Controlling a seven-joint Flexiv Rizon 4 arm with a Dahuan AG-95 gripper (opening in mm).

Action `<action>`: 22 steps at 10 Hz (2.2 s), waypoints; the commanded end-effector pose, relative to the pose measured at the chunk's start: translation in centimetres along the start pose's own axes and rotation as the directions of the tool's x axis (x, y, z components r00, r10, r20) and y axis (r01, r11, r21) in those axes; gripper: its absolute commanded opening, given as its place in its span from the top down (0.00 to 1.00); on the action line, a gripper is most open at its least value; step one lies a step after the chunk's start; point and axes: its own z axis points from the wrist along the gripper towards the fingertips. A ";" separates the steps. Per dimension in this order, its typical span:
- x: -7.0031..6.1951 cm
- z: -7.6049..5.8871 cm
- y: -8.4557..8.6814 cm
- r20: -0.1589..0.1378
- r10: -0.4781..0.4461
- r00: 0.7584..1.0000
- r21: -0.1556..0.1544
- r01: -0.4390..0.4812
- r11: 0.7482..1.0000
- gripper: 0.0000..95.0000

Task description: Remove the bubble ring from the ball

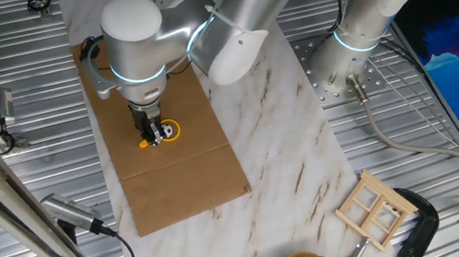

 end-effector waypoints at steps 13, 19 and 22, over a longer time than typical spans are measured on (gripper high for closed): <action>-0.6 -0.2 -0.2 0.001 -0.010 1.000 0.000 0.010 1.000 1.00; -0.3 -1.2 -0.4 -0.008 -0.013 1.000 -0.003 0.013 1.000 1.00; 0.0 -1.6 -1.0 -0.011 -0.027 1.000 -0.008 0.027 1.000 1.00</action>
